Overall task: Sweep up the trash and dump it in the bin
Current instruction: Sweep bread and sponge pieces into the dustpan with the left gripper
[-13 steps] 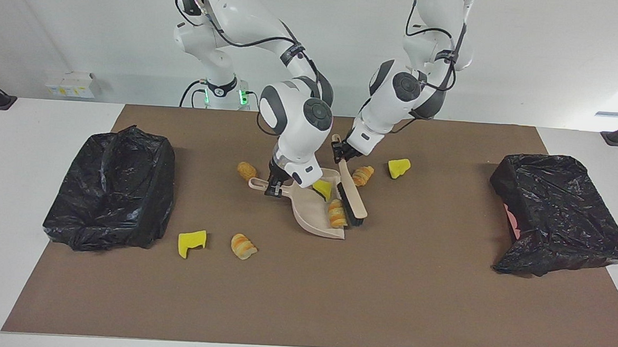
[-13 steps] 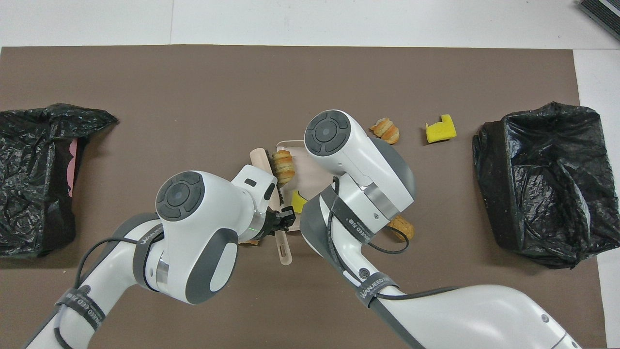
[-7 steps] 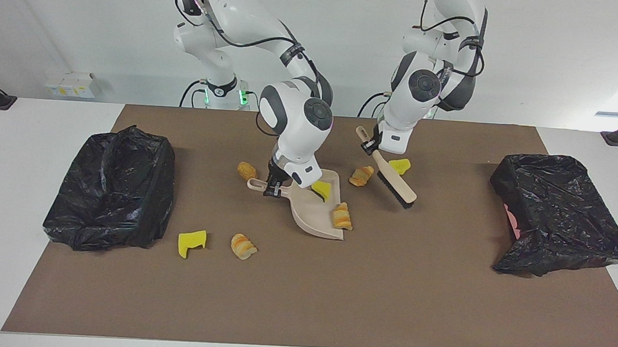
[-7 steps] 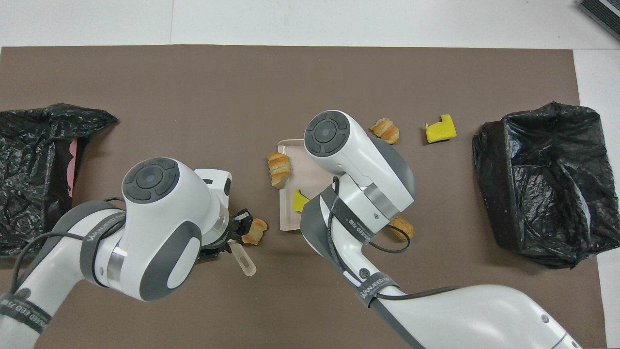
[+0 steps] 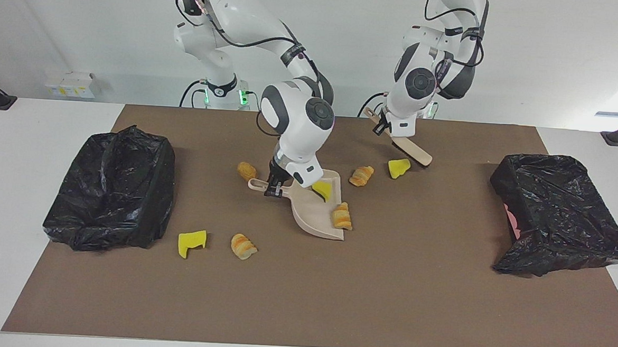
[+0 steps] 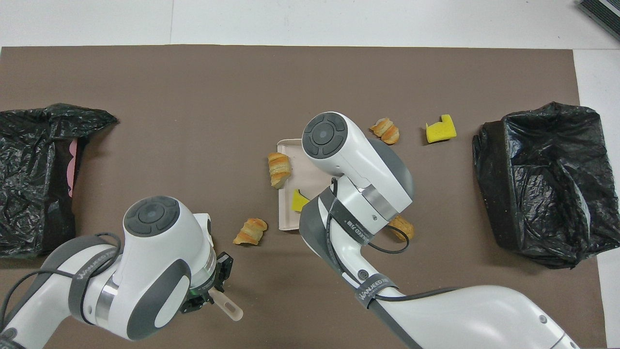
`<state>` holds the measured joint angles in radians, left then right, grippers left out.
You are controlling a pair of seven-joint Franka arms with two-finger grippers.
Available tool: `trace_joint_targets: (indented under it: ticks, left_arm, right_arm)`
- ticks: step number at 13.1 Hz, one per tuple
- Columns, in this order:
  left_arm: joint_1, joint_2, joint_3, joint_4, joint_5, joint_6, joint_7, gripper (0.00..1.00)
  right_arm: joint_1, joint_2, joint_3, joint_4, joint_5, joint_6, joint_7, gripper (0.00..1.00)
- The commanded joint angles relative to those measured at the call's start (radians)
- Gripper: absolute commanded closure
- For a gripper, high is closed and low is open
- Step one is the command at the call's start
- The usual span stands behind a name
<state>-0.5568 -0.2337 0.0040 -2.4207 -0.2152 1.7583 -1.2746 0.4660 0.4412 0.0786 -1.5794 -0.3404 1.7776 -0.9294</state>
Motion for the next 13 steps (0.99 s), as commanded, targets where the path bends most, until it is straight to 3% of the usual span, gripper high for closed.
trace_joint_targets:
  ticks: [1,5,8,11,13]
  left_arm:
    - [-0.072,-0.064,0.004,-0.095,0.02,0.108,-0.015,1.0]
    - [-0.135,0.057,0.002,-0.055,-0.056,0.384,0.055,1.0]
    - [-0.137,0.158,-0.001,0.058,-0.12,0.414,0.177,1.0]
    - [-0.167,0.197,-0.007,0.1,-0.168,0.528,0.25,1.0]
    - [-0.208,0.291,-0.01,0.184,-0.199,0.575,0.264,1.0]
  right_arm:
    - [-0.003,-0.029,0.007,-0.05,-0.032,0.045,-0.075,1.0]
    - [-0.006,-0.032,0.007,-0.068,-0.058,0.08,-0.115,1.0]
    - [-0.015,-0.03,0.007,-0.067,-0.058,0.086,-0.117,1.0]
    - [-0.017,-0.029,0.007,-0.067,-0.058,0.086,-0.115,1.0]
    - [-0.017,-0.027,0.007,-0.065,-0.058,0.086,-0.115,1.0]
